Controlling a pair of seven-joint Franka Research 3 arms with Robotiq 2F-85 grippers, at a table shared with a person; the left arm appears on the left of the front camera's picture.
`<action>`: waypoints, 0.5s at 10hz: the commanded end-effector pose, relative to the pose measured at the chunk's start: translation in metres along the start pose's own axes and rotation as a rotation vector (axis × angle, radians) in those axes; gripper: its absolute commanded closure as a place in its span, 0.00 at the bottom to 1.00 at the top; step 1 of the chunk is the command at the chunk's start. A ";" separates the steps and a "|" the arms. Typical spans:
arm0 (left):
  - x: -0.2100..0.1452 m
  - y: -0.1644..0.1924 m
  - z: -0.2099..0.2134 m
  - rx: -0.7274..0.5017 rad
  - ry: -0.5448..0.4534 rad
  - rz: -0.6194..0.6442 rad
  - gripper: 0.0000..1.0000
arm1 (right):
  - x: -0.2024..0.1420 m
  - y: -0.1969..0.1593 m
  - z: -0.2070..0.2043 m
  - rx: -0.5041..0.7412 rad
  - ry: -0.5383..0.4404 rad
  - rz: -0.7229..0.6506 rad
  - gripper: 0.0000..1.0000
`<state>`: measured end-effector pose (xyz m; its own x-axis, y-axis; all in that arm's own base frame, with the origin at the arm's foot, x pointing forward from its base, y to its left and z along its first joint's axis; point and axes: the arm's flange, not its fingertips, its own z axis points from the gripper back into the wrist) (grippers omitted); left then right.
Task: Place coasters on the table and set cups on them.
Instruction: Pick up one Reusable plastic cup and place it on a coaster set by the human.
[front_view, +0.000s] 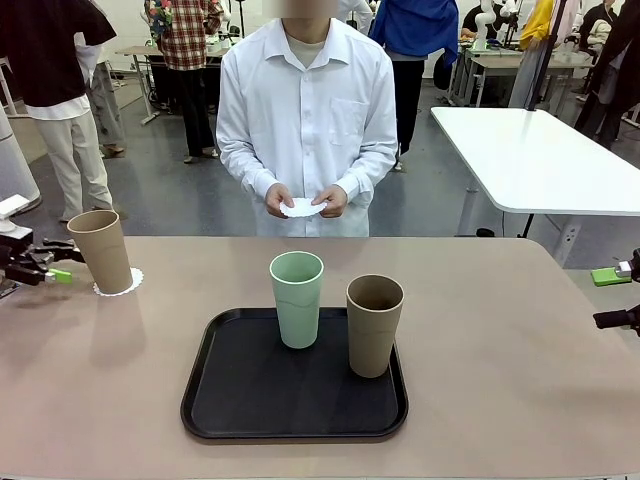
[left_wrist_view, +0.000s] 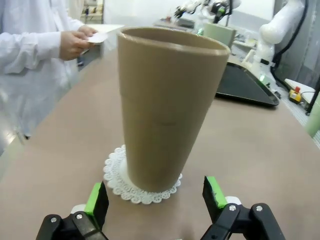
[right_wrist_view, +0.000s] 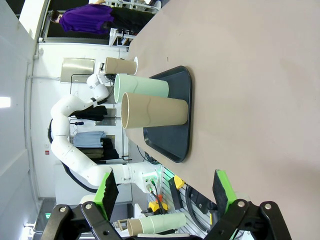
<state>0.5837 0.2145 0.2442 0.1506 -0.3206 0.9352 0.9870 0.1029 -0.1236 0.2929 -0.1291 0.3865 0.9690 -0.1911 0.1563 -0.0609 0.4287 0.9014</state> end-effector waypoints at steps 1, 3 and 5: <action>0.062 -0.039 0.015 0.221 0.146 0.124 0.00 | 0.001 0.000 -0.001 0.015 -0.003 0.003 0.00; 0.108 -0.071 0.032 0.402 0.333 0.215 0.00 | 0.001 0.000 -0.001 0.015 -0.003 0.003 0.00; 0.137 -0.099 0.043 0.461 0.470 0.282 0.00 | 0.001 0.000 -0.001 0.015 -0.003 0.003 0.00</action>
<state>0.5219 0.2237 0.3960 0.4172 -0.5554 0.7194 0.8146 0.5794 -0.0251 0.2929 -0.1289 0.3865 0.9693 -0.1902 0.1558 -0.0608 0.4284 0.9015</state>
